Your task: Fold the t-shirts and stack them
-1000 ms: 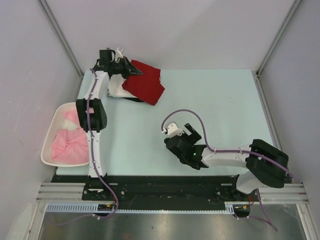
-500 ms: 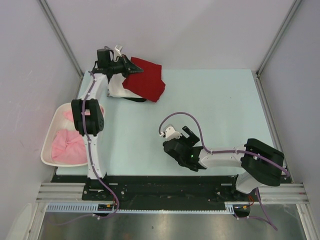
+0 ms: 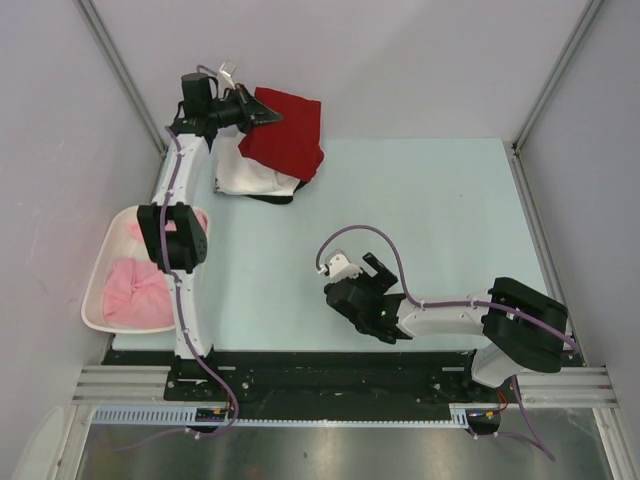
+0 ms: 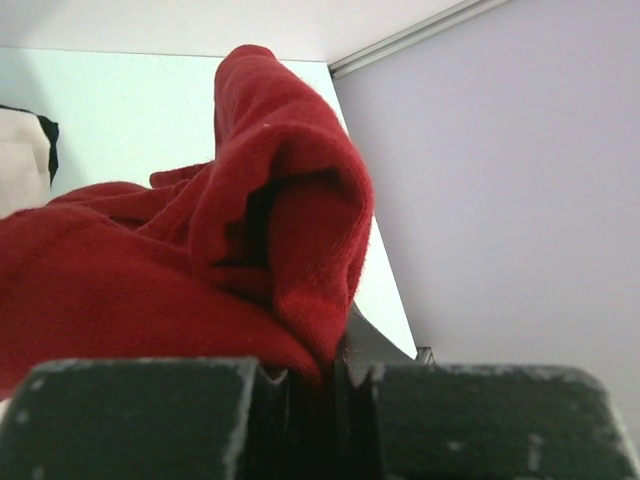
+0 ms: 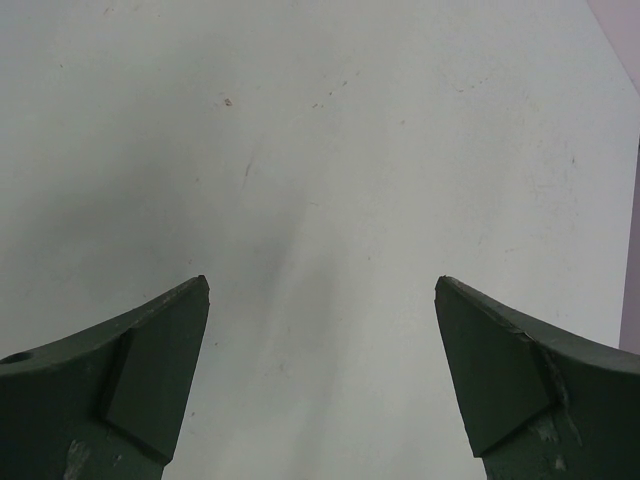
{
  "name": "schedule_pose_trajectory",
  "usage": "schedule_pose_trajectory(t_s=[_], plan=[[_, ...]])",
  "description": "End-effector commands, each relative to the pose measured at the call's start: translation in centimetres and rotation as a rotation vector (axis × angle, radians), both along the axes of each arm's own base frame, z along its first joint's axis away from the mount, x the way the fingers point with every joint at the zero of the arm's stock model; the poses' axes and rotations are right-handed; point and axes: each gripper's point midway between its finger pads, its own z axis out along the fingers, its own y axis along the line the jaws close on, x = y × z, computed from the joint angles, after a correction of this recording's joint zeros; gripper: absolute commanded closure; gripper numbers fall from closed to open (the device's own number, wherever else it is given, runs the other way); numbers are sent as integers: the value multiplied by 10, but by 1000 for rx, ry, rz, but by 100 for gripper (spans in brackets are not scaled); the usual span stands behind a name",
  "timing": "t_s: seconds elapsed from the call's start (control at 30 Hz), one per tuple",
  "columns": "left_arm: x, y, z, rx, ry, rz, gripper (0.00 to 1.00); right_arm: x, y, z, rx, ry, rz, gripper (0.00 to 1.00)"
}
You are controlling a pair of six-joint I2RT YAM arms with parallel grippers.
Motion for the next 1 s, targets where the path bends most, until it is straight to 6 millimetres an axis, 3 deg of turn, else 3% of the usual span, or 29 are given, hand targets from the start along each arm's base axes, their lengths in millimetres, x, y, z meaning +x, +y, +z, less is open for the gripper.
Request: schedule_pose_trajectory(t_s=[0.0, 0.23, 0.43, 0.47, 0.53, 0.57, 0.63, 0.67, 0.7, 0.87, 0.97], plan=[[-6, 25, 39, 1, -74, 34, 100, 4, 12, 10, 59, -29, -18, 0], [3, 47, 23, 24, -41, 102, 100, 3, 14, 5, 48, -25, -15, 0], [7, 54, 17, 77, -41, 136, 97, 1, 15, 0, 33, -16, -9, 0], [9, 56, 14, 94, -37, 151, 87, 1, 15, 0, 29, -16, -9, 1], [10, 61, 9, 116, -29, 167, 76, 0, 15, 0, 22, -16, -7, 0], [9, 60, 7, 127, -26, 164, 63, 0, 14, -1, 18, -16, -8, 0], [8, 62, 4, 138, -18, 170, 47, -1, 14, -1, 16, -15, -7, 1], [7, 63, -1, 148, -7, 170, 4, 0, 15, -1, 20, -17, -7, 0], [8, 65, -2, 162, -7, 183, 0, 0, 15, -1, 20, -16, -6, 0], [3, 81, -23, 240, 46, 239, 0, -2, 16, 0, 16, -15, -2, 0], [-6, 97, -26, 289, 69, 307, 0, -2, 16, 3, 24, -19, -2, 0]])
